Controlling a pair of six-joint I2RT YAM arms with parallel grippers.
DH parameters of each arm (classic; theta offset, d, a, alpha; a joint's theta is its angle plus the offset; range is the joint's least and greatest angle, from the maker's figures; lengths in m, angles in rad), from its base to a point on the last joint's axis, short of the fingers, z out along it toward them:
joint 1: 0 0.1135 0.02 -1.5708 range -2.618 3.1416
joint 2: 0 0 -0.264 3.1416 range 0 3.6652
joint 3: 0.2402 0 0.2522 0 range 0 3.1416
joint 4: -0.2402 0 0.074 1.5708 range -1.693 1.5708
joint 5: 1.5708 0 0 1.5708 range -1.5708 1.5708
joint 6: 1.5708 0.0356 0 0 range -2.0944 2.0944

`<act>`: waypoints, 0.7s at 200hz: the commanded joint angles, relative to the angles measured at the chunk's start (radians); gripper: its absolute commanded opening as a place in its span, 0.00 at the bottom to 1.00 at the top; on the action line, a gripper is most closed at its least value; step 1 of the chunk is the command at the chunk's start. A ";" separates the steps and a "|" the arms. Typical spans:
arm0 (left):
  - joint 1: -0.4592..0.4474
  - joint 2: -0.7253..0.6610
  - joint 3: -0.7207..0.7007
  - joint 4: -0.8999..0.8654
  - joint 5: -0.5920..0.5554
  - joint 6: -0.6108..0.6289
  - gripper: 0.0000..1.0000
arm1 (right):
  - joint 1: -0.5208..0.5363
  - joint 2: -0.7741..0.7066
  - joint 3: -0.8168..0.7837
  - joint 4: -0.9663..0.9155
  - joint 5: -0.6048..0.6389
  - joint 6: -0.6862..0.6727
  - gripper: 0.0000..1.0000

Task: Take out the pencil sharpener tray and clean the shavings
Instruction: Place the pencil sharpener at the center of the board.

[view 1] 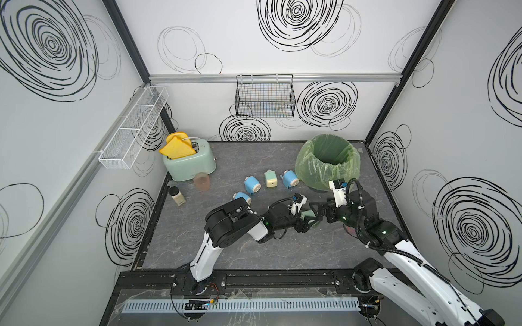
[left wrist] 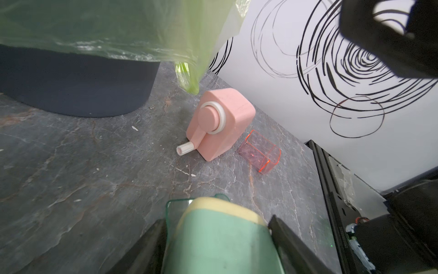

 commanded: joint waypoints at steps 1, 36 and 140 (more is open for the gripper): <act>0.026 0.025 -0.028 0.105 0.019 -0.032 0.76 | -0.007 -0.004 0.025 -0.017 -0.011 -0.018 0.99; 0.029 0.020 -0.044 0.136 0.027 -0.042 0.89 | -0.010 -0.002 0.021 -0.002 -0.020 -0.024 0.99; 0.033 0.032 -0.047 0.209 0.048 -0.150 0.97 | -0.012 -0.037 -0.003 0.028 -0.056 0.003 0.99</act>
